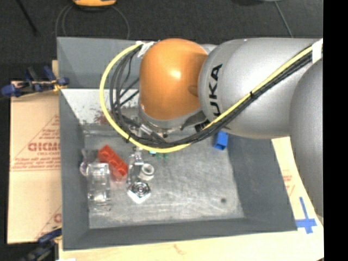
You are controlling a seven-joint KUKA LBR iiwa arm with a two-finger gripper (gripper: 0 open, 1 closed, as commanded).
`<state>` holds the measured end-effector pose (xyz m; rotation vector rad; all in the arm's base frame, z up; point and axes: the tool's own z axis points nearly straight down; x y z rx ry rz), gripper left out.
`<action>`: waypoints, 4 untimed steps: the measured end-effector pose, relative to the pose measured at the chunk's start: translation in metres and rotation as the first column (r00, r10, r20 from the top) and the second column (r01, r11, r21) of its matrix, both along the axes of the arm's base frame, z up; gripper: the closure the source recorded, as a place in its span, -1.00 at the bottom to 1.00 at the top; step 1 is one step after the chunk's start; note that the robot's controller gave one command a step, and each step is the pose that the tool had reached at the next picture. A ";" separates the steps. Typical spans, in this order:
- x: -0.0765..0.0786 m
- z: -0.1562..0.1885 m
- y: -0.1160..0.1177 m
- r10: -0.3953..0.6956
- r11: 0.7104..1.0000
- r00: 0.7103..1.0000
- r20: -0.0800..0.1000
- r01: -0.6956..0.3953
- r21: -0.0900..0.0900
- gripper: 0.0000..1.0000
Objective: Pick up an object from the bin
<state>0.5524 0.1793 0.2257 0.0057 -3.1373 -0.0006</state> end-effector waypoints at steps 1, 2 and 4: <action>0.030 -0.115 -0.057 0.144 0.990 0.990 0.001 -0.144 -0.003 -1.00; 0.021 -0.150 -0.076 0.178 0.984 0.984 0.016 -0.178 0.005 -1.00; 0.016 -0.018 -0.068 0.126 0.992 0.992 0.016 -0.127 0.001 1.00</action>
Offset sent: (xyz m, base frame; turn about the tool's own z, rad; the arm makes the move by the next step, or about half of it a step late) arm 0.0298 -0.0528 -0.1113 -0.1475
